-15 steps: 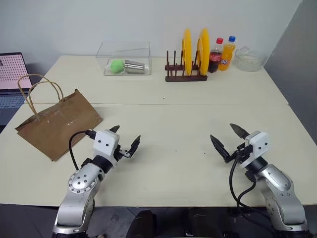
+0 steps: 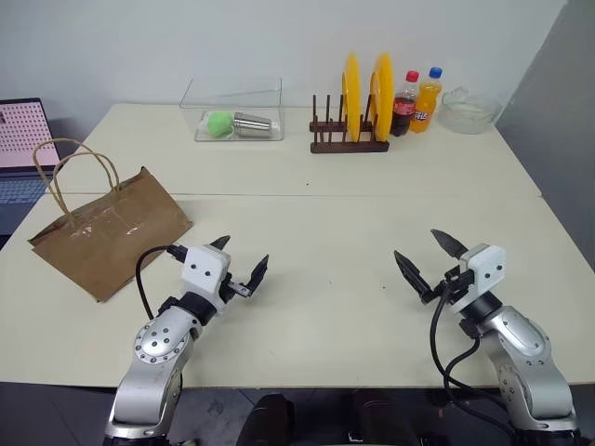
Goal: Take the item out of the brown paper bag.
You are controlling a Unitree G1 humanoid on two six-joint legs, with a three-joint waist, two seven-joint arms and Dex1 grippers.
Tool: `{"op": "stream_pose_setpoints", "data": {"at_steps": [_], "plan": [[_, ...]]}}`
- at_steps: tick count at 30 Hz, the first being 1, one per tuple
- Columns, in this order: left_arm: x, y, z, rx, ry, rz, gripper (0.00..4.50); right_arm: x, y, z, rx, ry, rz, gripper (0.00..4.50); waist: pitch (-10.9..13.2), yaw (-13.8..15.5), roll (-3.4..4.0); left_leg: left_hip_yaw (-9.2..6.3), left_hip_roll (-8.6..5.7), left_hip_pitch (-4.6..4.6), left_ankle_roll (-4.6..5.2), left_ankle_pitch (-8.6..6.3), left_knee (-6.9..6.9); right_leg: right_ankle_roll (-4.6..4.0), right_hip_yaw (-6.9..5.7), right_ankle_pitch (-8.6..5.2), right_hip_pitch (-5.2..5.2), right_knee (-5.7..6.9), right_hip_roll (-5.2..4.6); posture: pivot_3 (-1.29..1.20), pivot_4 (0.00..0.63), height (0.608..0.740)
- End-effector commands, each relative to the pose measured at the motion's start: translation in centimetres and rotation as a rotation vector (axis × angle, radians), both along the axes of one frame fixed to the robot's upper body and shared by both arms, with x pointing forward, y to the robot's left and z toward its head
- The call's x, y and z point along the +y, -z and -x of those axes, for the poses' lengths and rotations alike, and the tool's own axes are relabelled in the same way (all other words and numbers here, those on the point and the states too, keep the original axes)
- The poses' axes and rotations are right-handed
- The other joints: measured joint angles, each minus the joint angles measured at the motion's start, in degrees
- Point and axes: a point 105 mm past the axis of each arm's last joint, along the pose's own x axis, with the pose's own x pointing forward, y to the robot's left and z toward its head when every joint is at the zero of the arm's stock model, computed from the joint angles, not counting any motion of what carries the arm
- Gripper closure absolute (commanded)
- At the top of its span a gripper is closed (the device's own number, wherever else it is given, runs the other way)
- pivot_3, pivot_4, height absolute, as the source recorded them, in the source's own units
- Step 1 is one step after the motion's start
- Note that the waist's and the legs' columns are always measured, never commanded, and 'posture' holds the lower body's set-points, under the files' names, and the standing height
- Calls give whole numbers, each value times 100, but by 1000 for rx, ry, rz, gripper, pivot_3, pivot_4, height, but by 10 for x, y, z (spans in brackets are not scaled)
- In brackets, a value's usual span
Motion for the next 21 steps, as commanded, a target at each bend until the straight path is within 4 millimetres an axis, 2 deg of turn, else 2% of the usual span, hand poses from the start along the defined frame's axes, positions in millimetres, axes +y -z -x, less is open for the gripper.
{"op": "stream_pose_setpoints", "data": {"at_steps": [1, 14, 19, 21], "plan": [[1, -10, 1, -48, -9, -25, 57, 0, -7, 1, -34, -6, -3, 0, 0, 0, 0, 0, 0, 0, 0, 0, 0, 0, 0, 0, 0, 0, 0, 0, 150, 740], [11, -21, -2, -83, -70, -35, 57, 10, -7, 0, -16, -61, -6, 0, 0, 0, 0, 0, 0, 0, 0, 0, 0, 0, 0, 0, 0, 0, 0, 0, 150, 740], [23, -35, -3, -124, -144, 24, 57, 31, -26, -1, -36, -203, -16, 0, 0, -8, 0, 0, 0, 1, 0, 0, 1, 0, 0, 1, 0, 2, 0, 0, 150, 740], [31, -38, 0, -99, -182, 102, 57, 45, -42, -1, -61, -311, -4, 0, 1, -11, 0, 0, 0, 1, 0, 0, 1, 0, 0, 1, 0, 2, 0, 0, 150, 740]]}}
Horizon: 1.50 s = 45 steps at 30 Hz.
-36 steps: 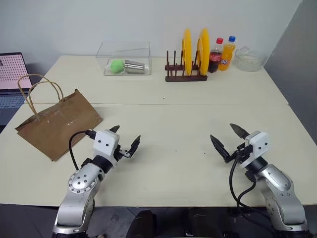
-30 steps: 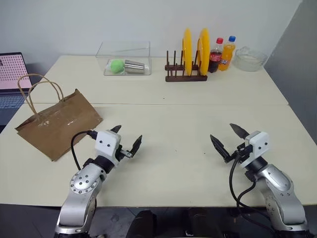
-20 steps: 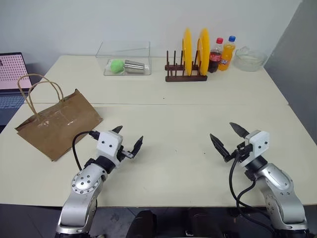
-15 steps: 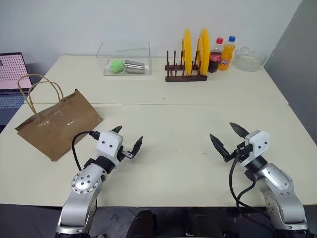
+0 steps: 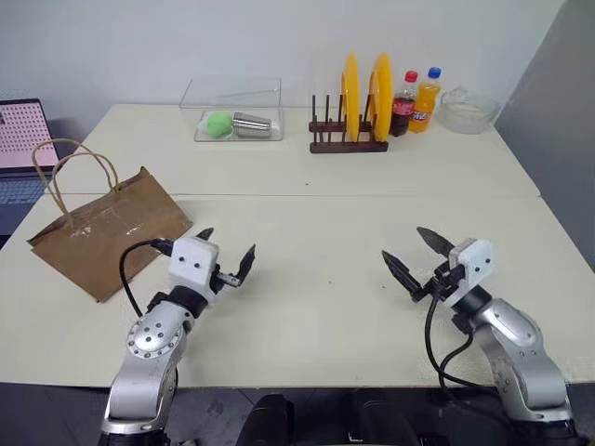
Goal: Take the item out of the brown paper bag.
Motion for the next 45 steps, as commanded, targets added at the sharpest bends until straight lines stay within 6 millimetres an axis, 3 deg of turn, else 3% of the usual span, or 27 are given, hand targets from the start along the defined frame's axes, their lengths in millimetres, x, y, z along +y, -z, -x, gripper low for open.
{"op": "stream_pose_setpoints", "data": {"at_steps": [1, 5, 11, 17, 22, 32, 41, 45], "plan": [[14, -17, 8, -22, -55, 111, 57, 26, -38, 7, -88, -204, 2, 0, 2, -10, -1, -1, 0, -1, 0, 0, 0, 0, -1, 0, 0, -1, 0, 0, 150, 740], [38, -34, 21, -73, -136, 138, 57, 47, -64, 12, -90, -434, 38, 0, 3, -9, -3, -4, 1, -1, 0, 0, -2, 0, -4, 0, -1, -1, 1, 0, 150, 740], [74, -58, 48, -131, -266, 151, 57, 60, -78, 18, -44, -673, 104, 0, 5, 5, -9, -8, 0, -4, 0, 0, 0, -1, -8, 0, 3, -11, -1, 0, 150, 740], [138, -85, 57, -35, -249, 160, 57, 69, -80, 14, -58, -740, 127, 0, 8, 0, -12, -21, 3, -1, 0, 0, -1, -4, -23, -2, 1, -5, 1, 0, 150, 740], [162, -108, 54, 42, -182, 154, 57, 74, -79, 15, -68, -757, 130, 0, 10, 0, -11, -17, -2, -2, -1, 0, -1, -5, -21, -3, 2, -9, -2, 0, 150, 740], [200, -125, 9, 196, -93, 128, 57, 78, -87, 25, -99, -774, 162, 0, 15, -4, -6, -17, -1, -38, -2, 0, -4, -7, -20, -1, -39, -8, -4, 0, 150, 740], [208, -133, -26, 179, -73, 95, 57, 76, -90, 28, -97, -763, 189, 0, 13, -8, -14, -6, -1, -71, -3, 1, -3, -36, -12, 17, -75, 1, -6, 0, 150, 740], [218, -139, -32, 166, -95, 69, 57, 74, -89, 28, -93, -753, 201, 0, 13, -15, -14, -2, -3, -70, -3, 1, -2, -35, -11, 17, -76, 6, -7, 0, 150, 740]]}}
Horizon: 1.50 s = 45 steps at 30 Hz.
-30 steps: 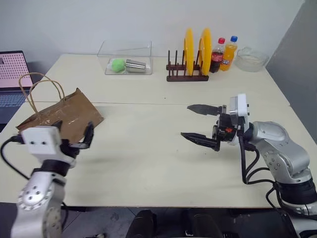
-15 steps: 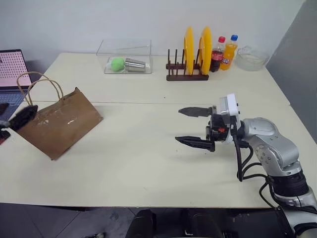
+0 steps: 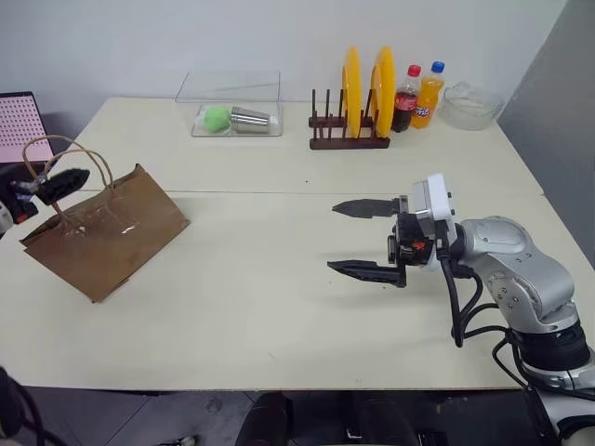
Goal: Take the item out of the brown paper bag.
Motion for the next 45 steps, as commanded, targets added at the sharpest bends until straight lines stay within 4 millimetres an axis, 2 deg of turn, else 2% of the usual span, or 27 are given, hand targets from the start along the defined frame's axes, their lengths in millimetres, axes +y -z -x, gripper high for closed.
{"op": "stream_pose_setpoints", "data": {"at_steps": [1, 4, 9, 14, 16, 21, 28, 33, 38, 45], "plan": [[16, -14, 3, -28, -42, -74, 57, -2, -10, 6, -49, -1, 0, 0, 0, -15, 0, 1, 0, 0, 0, 0, 0, 0, 0, 0, -1, -1, 0, 0, 150, 740], [20, -15, 3, -25, -46, -89, 632, -4, -11, 6, -49, 5, 5, 0, 0, -25, -1, 3, 1, 0, 0, 0, 0, 1, 0, 0, -3, 5, 1, 0, 150, 740], [16, -12, -5, -15, -24, -99, 2188, -4, -11, 7, -51, 6, 10, 0, -1, -21, -6, 1, 0, 0, 1, 0, 4, 2, -3, 0, -2, 8, 0, 0, 150, 740], [11, -27, -15, -76, -25, -110, 3860, -5, -11, 8, -47, 14, 10, 0, -1, -20, -10, 1, 0, -1, 1, 0, 11, 12, -4, -6, 0, 12, 0, 0, 150, 740], [4, -43, -19, -120, -7, -120, 4485, -5, -9, 8, -44, 21, 11, 0, -1, -20, -13, 1, 0, -1, 1, 0, 11, 12, -4, -5, 0, 13, 0, 0, 150, 740], [-33, -71, -30, -180, 159, -137, 4485, -7, -7, 10, -42, 46, 9, 0, 9, -1, -47, -6, -2, -9, 1, 1, 15, 9, -12, -3, -1, 14, 0, 0, 150, 740], [-105, -94, -48, -215, 445, -158, 4485, -21, 1, 10, -13, 144, 16, 0, 15, 4, -57, -21, -4, -41, -1, 2, 33, 4, -25, 2, -11, 11, -1, 0, 150, 740], [-150, -96, -63, -216, 589, -183, 4485, -33, 9, 12, 16, 256, 12, 0, 16, 1, -57, -23, -3, -66, -2, 2, 70, 4, -31, 2, -19, 17, -1, 0, 150, 740], [-185, -91, -75, -202, 689, -246, 4485, -39, 12, 18, 43, 339, -5, 0, 18, -29, -58, -16, -3, -68, 0, 1, 80, 7, -26, 3, -19, 20, 0, 0, 150, 740], [-250, -90, -91, -234, 803, -279, 4485, -46, 19, 29, 79, 450, -24, 0, 25, 0, -66, -20, -2, -71, 3, 0, 88, 18, -31, -2, -17, 28, 2, 0, 150, 740]]}}
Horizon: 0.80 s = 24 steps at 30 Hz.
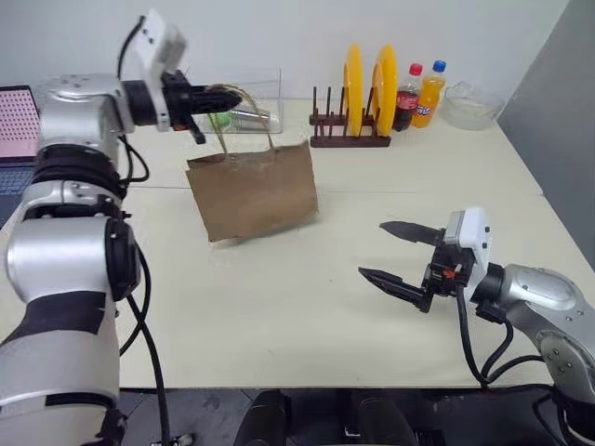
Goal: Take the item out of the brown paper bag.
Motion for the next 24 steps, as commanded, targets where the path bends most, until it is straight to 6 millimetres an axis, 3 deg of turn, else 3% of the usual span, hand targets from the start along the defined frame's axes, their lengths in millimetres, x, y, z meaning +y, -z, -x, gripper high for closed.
{"op": "stream_pose_setpoints", "data": {"at_steps": [1, 4, 9, 24], "plan": [[-26, -27, 2, -106, 53, -3, 4485, 0, -10, 9, -45, 25, -16, 0, 0, -1, 0, 2, -1, 1, 0, 0, 1, 5, 2, -2, 1, 0, 0, 0, 150, 740], [-54, -27, 2, -106, 120, -6, 4485, -3, -8, 14, -39, 57, -17, 0, 0, -5, -1, 4, -1, 2, 1, 0, 1, 7, 5, -1, 1, 0, 0, 0, 150, 740], [-77, -24, 3, -110, 171, -22, 4485, -5, -5, 20, -36, 102, -21, 0, 2, -11, -2, 3, -1, 2, 1, 0, 2, 11, 4, -4, 0, 6, 2, 0, 150, 740], [-90, -13, -3, -107, 151, -49, 4485, -6, -5, 26, -38, 154, -33, 0, 3, -19, -4, 13, -4, 28, 1, 0, 9, 22, 18, -11, -1, 61, 4, 0, 150, 740]]}}
